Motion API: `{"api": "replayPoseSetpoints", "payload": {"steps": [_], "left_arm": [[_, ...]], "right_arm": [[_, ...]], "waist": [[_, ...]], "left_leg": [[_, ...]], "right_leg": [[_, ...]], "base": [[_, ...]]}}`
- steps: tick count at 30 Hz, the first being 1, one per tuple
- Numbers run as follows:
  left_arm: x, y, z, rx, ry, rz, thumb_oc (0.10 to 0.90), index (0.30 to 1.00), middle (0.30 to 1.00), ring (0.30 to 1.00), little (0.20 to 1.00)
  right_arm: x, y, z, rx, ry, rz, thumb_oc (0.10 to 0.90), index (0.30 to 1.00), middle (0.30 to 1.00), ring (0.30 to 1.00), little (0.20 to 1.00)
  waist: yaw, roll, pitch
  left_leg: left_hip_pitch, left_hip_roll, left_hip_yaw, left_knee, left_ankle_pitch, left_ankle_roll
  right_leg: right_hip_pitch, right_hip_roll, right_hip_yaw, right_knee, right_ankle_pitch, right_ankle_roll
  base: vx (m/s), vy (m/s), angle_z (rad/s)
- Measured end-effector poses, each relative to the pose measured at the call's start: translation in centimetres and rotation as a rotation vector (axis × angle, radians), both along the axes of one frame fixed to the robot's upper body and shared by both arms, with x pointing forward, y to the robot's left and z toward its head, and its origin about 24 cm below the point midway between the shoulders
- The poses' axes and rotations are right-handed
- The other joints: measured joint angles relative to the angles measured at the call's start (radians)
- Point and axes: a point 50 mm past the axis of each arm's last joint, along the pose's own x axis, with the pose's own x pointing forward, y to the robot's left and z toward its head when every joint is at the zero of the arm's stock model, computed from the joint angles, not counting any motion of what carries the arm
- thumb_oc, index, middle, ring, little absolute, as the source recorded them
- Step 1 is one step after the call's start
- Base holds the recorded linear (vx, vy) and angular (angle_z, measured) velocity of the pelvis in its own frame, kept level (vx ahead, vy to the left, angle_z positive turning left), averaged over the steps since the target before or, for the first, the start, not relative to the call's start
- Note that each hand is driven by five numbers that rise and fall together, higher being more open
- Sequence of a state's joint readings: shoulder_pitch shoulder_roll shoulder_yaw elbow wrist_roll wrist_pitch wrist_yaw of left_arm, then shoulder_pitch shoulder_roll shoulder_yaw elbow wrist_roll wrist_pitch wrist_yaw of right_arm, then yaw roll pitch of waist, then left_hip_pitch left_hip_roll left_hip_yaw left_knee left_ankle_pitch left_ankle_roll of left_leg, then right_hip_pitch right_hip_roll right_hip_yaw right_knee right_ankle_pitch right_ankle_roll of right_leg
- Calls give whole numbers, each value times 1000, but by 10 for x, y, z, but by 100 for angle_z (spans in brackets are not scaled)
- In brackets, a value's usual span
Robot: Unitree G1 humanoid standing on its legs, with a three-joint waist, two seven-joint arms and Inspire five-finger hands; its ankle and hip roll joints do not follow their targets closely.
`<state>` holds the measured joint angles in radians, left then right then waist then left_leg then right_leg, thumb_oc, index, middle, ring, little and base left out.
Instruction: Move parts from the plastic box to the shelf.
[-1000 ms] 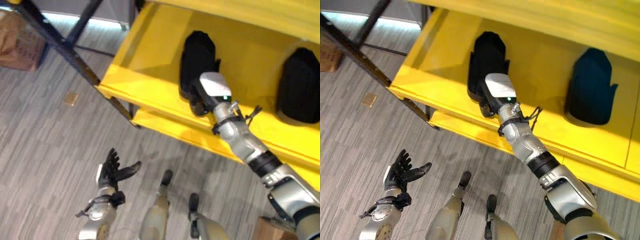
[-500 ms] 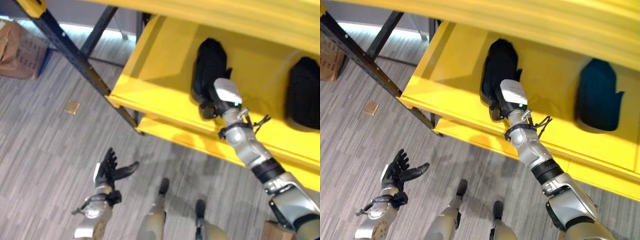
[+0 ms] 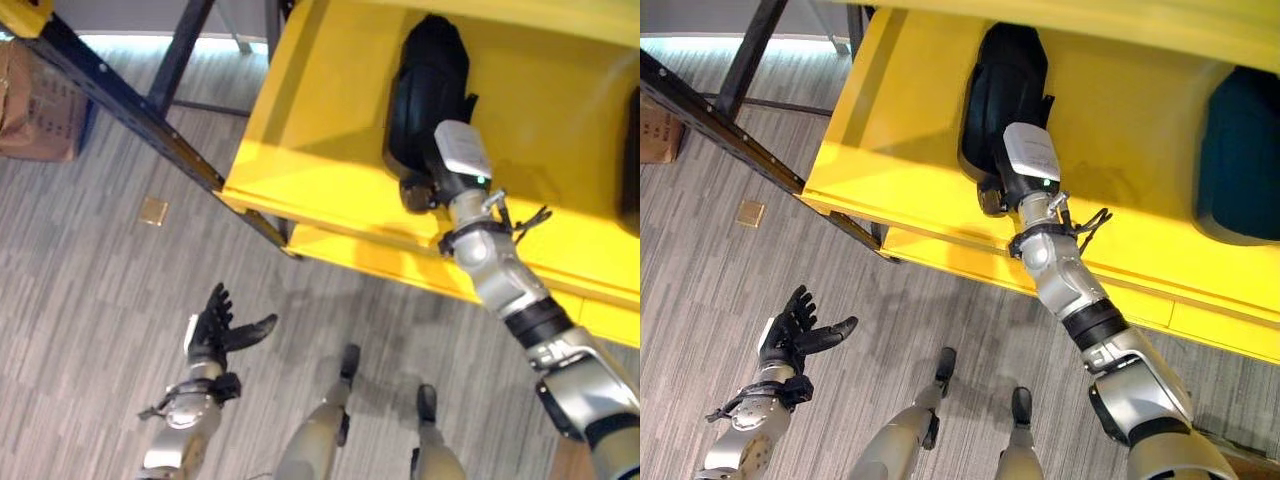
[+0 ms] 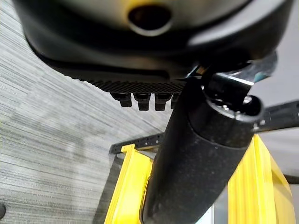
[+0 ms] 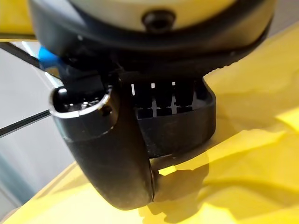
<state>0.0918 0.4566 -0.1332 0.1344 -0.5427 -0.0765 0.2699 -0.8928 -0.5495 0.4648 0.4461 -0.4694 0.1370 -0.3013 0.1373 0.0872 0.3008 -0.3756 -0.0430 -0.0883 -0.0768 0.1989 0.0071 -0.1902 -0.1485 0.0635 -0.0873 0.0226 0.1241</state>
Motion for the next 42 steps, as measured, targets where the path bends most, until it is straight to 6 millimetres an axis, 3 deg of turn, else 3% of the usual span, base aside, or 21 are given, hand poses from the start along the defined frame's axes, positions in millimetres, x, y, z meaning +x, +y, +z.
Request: {"api": "replayPoseSetpoints", "payload": {"steps": [4,20,28,33,42], "left_arm": [[0,-1,0,3,-2,-8,900,1000,1000,1000,1000],[7,-7,6,17,-29,-42,900,1000,1000,1000,1000],[8,-6,7,18,-33,-39,900,1000,1000,1000,1000],[9,-5,9,27,-44,-32,900,1000,1000,1000,1000],[9,-7,9,42,-47,-38,900,1000,1000,1000,1000]], "right_arm": [[2,-6,8,-11,-26,-23,400,300,300,300,300],[3,11,32,-50,-98,53,400,300,300,300,300],[-1,16,35,-45,-123,76,400,300,300,300,300],[-18,11,24,-5,-142,108,400,300,300,300,300],[-20,3,14,15,-112,89,400,300,300,300,300]], "waist": [[-20,2,1],[-54,8,21],[-75,-24,42],[-94,-47,56],[-108,-47,56]], "left_leg": [[-11,5,17,0,0,0],[-47,12,59,0,-2,-1],[-51,13,59,0,-2,-1],[-50,24,89,0,-5,-1],[-39,26,88,1,-5,-1]], "right_leg": [[-20,2,14,0,5,6],[-77,1,63,0,18,15],[-80,3,64,0,19,14],[-96,10,94,1,28,13],[-83,13,92,1,30,12]], "base": [[-10,23,-14],[3,-10,-7],[3,-5,1],[2,-14,-14],[0,-2,-2]]}}
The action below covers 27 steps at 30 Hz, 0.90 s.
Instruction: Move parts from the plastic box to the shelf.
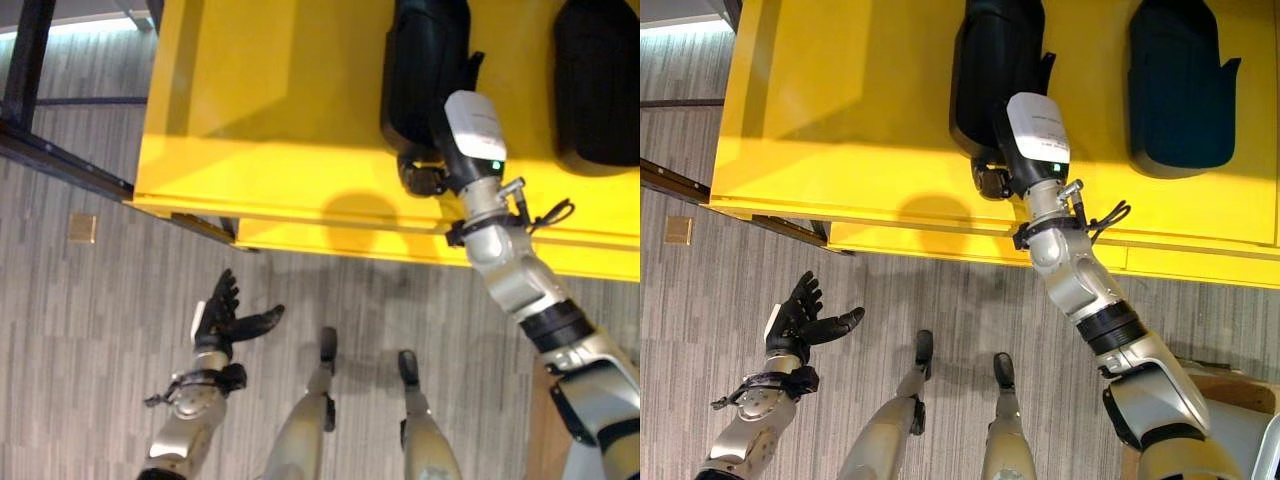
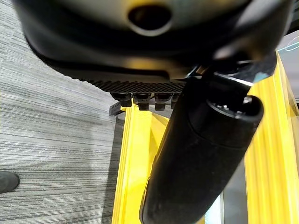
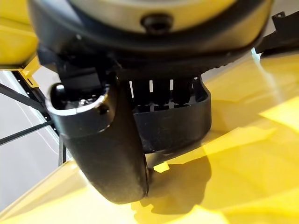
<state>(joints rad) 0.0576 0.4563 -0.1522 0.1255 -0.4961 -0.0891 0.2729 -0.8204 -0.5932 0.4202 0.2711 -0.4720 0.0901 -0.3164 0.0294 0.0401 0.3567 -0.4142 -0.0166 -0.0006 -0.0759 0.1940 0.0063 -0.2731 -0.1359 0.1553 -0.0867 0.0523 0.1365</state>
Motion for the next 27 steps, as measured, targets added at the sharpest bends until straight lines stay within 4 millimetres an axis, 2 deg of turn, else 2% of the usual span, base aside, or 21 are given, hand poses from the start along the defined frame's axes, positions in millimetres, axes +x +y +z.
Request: {"api": "replayPoseSetpoints", "payload": {"steps": [13,17,27], "left_arm": [[0,0,0,3,1,1,900,1000,1000,1000,1000],[0,0,0,2,1,0,900,1000,1000,1000,1000],[-1,1,-1,1,5,3,900,1000,1000,1000,1000]], "right_arm": [[2,-2,2,-24,11,-5,400,300,300,300,300],[7,0,8,-151,8,-9,400,300,300,300,300],[8,4,17,-300,7,-8,400,300,300,300,300]], "waist": [[3,0,0],[3,0,0],[4,0,-1]], "left_leg": [[1,0,-2,2,1,1],[1,1,-2,5,1,1],[0,3,-4,7,1,0]], "right_leg": [[4,0,-2,0,1,0],[5,1,-2,0,4,1],[5,5,-4,0,7,-1]], "base": [[0,0,0],[0,0,0],[0,0,0]]}}
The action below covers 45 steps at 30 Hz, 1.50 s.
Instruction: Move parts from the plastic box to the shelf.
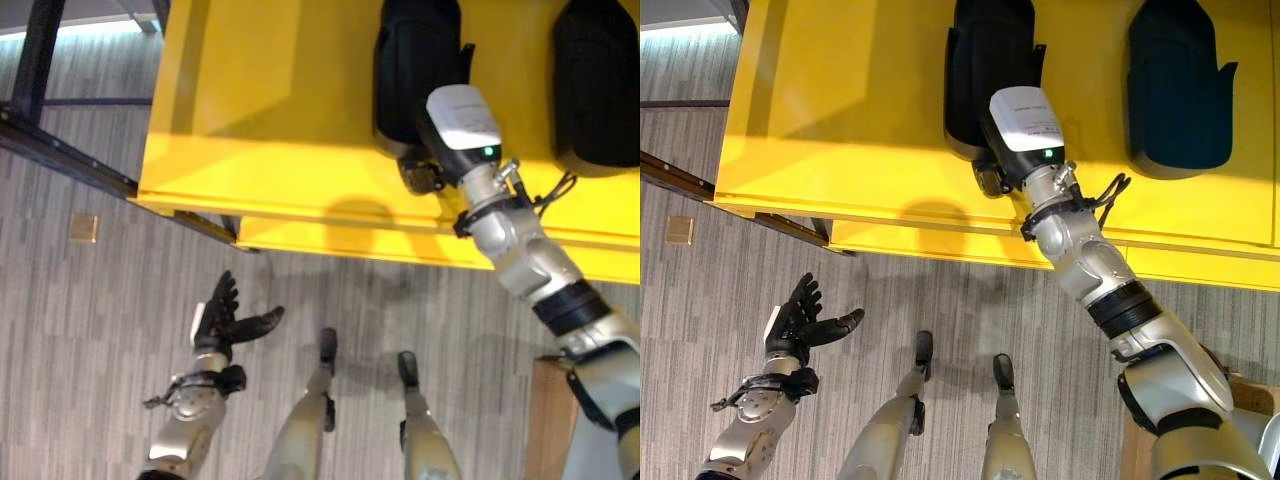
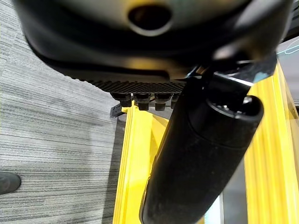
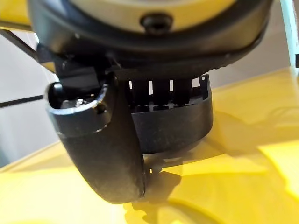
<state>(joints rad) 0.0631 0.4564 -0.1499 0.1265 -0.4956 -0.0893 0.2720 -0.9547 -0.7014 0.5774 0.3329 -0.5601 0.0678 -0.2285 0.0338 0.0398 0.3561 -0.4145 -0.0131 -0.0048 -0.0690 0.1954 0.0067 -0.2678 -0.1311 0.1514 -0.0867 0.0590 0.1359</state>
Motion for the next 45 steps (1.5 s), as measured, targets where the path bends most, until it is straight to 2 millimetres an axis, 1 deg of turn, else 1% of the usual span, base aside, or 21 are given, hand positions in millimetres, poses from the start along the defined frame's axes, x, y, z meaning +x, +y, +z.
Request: {"api": "replayPoseSetpoints", "payload": {"steps": [4,19,20,21,24,29,31,33,35,37,40,43,45], "left_arm": [[0,1,0,0,0,4,900,1000,1000,1000,1000],[0,2,0,0,1,7,900,1000,1000,1000,1000],[0,2,0,0,1,7,900,1000,1000,1000,1000],[0,2,0,0,2,8,900,1000,1000,1000,1000],[0,2,-1,-2,2,9,900,1000,1000,1000,1000],[0,2,0,-3,1,13,900,1000,1000,1000,1000],[0,2,0,-3,1,17,900,1000,1000,1000,1000],[0,4,0,-4,-3,27,900,1000,1000,1000,1000],[0,9,3,-1,-12,53,900,1000,1000,1000,1000],[0,9,3,1,-13,64,900,1000,1000,1000,1000],[0,9,3,1,-13,68,900,1000,1000,1000,1000],[0,8,3,-2,-16,68,900,1000,1000,1000,1000],[0,9,3,0,-12,75,900,1000,1000,1000,1000]], "right_arm": [[0,2,1,-38,-5,-2,400,300,300,300,300],[4,-1,1,-36,-3,-13,400,300,300,300,300],[5,-1,1,-26,-2,-13,616,602,602,602,602],[6,-2,0,-7,0,-18,900,1000,1000,1000,1000],[8,-2,-1,48,5,-15,900,1000,1000,1000,1000],[3,-2,4,107,-11,2,900,1000,1000,1000,1000],[0,-5,1,136,-12,-3,900,1000,1000,1000,1000],[-4,-6,0,173,-19,4,900,1000,1000,1000,1000],[-13,-11,-3,244,-21,11,900,1000,1000,1000,1000],[-20,-15,-5,276,-33,13,900,1000,1000,1000,1000],[-23,-19,-6,296,-45,5,900,1000,1000,1000,1000],[-32,-21,-8,329,-59,21,900,1000,1000,1000,1000],[-36,-18,-6,333,-73,37,900,1000,1000,1000,1000]], "waist": [[-1,0,0],[1,1,-1],[1,1,-1],[1,1,-1],[-1,2,-2],[-1,2,-2],[0,2,-2],[0,2,-2],[0,2,-2],[0,2,-2],[-2,3,-2],[-1,3,-1],[-3,3,-1]], "left_leg": [[-2,2,-2,3,0,0],[-7,5,-3,8,0,-1],[-9,6,-3,8,0,-1],[-9,6,-2,9,1,-1],[-9,9,-2,9,1,-2],[-25,11,-2,10,2,-3],[-27,10,-2,10,2,-3],[-29,10,-1,10,2,-3],[-34,11,-2,10,2,-3],[-35,11,-1,10,2,-3],[-35,11,-1,10,2,-3],[-36,11,-1,9,2,-3],[-36,11,-1,9,2,-3]], "right_leg": [[0,2,-1,0,1,-1],[-2,5,-2,0,3,-3],[-4,6,-2,0,4,-4],[-4,7,-1,0,5,-4],[-6,9,1,0,7,-5],[-22,10,2,0,10,-5],[-24,10,1,0,10,-5],[-26,10,1,0,10,-5],[-31,11,2,0,10,-5],[-31,11,1,0,10,-5],[-33,11,2,0,10,-5],[-34,11,2,0,10,-5],[-35,10,3,0,10,-5]], "base": [[0,0,0],[0,0,0],[0,0,0],[0,0,0],[9,6,-2],[0,0,0],[0,0,0],[0,0,0],[0,0,0],[0,0,0],[0,0,0],[0,0,0],[0,0,0]]}}
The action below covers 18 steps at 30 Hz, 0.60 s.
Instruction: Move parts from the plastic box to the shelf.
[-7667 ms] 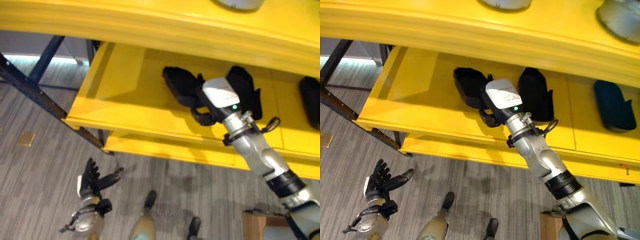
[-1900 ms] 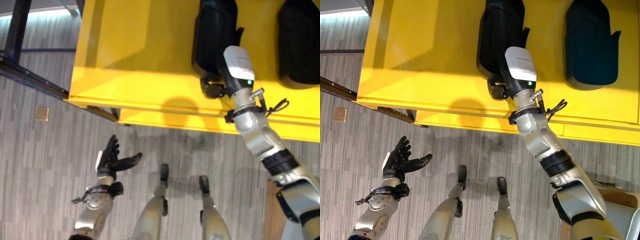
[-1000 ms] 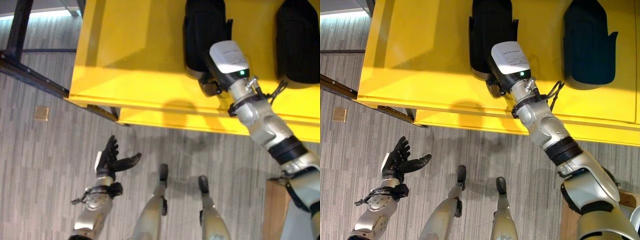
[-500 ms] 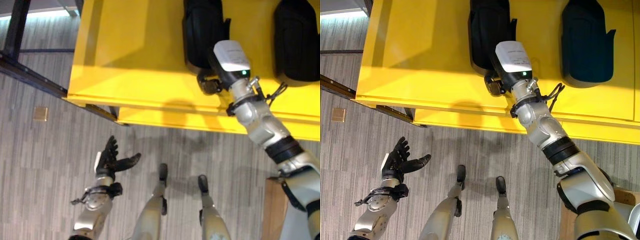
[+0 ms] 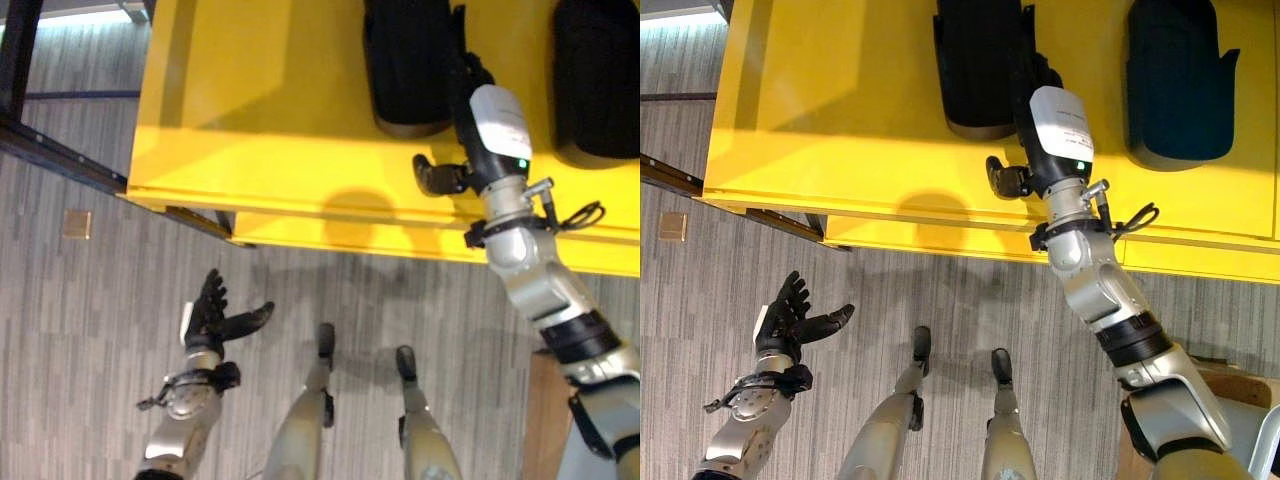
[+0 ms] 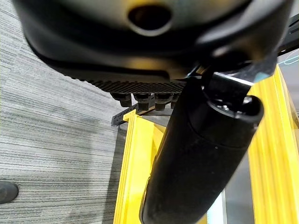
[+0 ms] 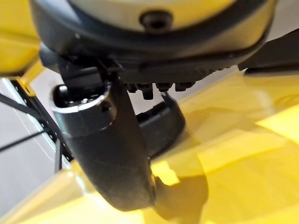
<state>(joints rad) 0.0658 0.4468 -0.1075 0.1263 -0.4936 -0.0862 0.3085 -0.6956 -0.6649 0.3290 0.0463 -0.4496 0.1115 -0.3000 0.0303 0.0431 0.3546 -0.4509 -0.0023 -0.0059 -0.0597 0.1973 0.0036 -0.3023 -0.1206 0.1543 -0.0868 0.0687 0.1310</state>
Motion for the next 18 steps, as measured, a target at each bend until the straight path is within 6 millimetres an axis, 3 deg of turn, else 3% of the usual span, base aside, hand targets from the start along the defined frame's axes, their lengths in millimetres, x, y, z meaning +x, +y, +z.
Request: {"api": "replayPoseSetpoints", "payload": {"steps": [11,18], "left_arm": [[0,-4,1,-10,-11,5,900,1000,1000,1000,1000],[0,-8,-1,-30,0,9,900,1000,1000,1000,1000]], "right_arm": [[-36,12,35,70,-233,126,900,1000,1000,1000,1000],[-46,18,35,120,-279,192,900,1000,1000,1000,1000]], "waist": [[-1,0,0],[-4,0,1]], "left_leg": [[-2,0,1,0,-1,-1],[-1,1,1,0,-1,-1]], "right_leg": [[-2,0,1,0,-1,0],[-2,1,1,0,-1,0]], "base": [[0,0,0],[0,0,0]]}}
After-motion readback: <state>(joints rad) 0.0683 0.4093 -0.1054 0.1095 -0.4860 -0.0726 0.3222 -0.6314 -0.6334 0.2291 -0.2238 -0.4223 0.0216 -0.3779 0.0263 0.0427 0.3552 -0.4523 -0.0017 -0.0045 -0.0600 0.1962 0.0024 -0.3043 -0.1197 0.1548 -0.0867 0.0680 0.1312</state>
